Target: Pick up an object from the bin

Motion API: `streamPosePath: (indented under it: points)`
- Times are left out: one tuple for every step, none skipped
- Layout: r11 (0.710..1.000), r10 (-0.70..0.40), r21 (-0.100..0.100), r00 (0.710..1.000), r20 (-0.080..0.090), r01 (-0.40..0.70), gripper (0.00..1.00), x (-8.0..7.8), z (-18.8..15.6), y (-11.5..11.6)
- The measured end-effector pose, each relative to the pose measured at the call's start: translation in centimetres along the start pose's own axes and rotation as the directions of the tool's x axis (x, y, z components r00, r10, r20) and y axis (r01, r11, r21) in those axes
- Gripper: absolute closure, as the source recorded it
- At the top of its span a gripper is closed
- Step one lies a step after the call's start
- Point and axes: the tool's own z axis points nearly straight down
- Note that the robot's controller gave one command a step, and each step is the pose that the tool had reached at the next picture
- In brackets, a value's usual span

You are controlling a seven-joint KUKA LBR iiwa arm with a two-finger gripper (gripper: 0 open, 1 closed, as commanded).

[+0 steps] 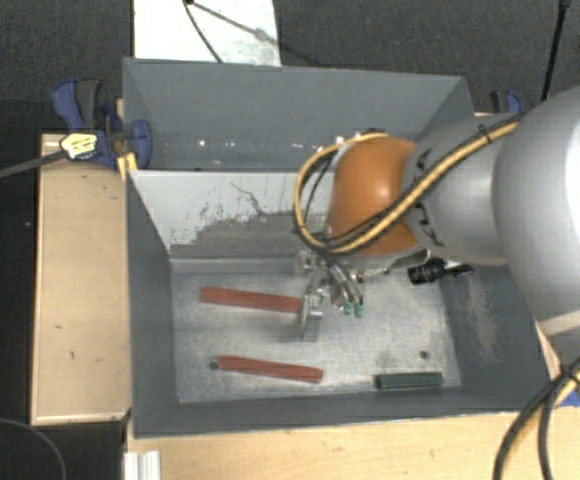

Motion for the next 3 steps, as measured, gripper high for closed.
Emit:
streamPosePath:
  points:
    - [1.000,-0.001,-0.002,1.000,0.001,0.001,1.00,0.0,-0.1,0.1]
    - [1.000,0.000,0.001,1.000,-0.001,0.000,0.00,0.1,0.1,0.0]
    - [0.993,0.119,-0.002,0.993,-0.001,-0.119,0.00,1.5,0.1,6.6]
